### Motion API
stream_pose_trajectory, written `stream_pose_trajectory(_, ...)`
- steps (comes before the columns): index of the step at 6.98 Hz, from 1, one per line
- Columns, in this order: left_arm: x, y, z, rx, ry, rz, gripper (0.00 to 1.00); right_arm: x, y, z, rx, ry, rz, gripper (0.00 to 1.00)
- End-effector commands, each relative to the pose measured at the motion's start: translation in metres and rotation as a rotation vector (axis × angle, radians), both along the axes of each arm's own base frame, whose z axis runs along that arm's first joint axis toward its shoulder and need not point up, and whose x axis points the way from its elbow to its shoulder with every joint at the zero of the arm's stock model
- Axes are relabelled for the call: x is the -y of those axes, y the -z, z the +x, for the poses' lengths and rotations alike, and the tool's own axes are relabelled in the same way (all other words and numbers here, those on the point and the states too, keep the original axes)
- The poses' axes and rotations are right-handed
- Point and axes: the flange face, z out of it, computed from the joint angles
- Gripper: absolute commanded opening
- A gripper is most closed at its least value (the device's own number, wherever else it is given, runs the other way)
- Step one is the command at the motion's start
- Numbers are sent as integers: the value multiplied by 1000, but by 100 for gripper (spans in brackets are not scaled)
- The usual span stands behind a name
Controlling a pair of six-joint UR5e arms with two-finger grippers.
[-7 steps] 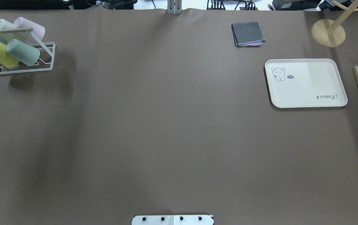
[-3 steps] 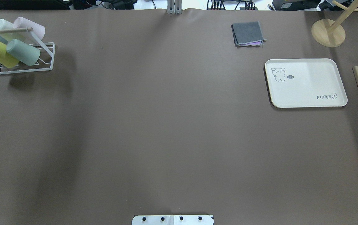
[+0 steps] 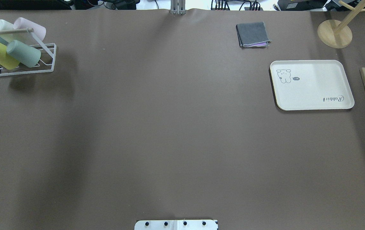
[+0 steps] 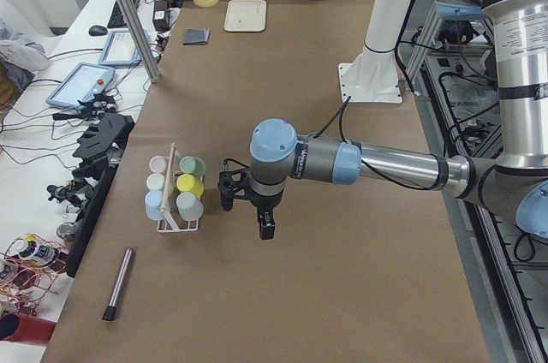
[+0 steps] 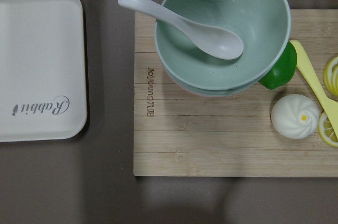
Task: Pick up and place green cup on tray
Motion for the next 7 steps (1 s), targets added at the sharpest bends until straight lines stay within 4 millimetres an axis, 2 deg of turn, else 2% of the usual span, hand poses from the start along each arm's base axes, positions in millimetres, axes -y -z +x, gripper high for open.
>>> stream_pose_trajectory(1, -12, -4, 7, -39, 64, -27, 98, 21, 30, -33, 64, -26, -35, 100)
stream_pose_trajectory(2, -12, 5, 15, -110, 150, -68, 98, 35, 47, -65, 81, -39, -35, 100)
stream_pose_trajectory(3, -11, 11, 31, -165, 226, -111, 98, 42, 49, -103, 90, -44, -16, 100)
stream_pose_trajectory(4, -7, 23, 46, -222, 324, -172, 98, 66, 38, -126, 99, -59, 7, 100)
stream_pose_trajectory(5, -4, 31, 59, -289, 414, -225, 98, 85, 18, -144, 108, -40, 33, 100)
stream_pose_trajectory(7, -3, 30, 79, -418, 539, -319, 98, 105, -4, -177, 87, -8, 91, 99)
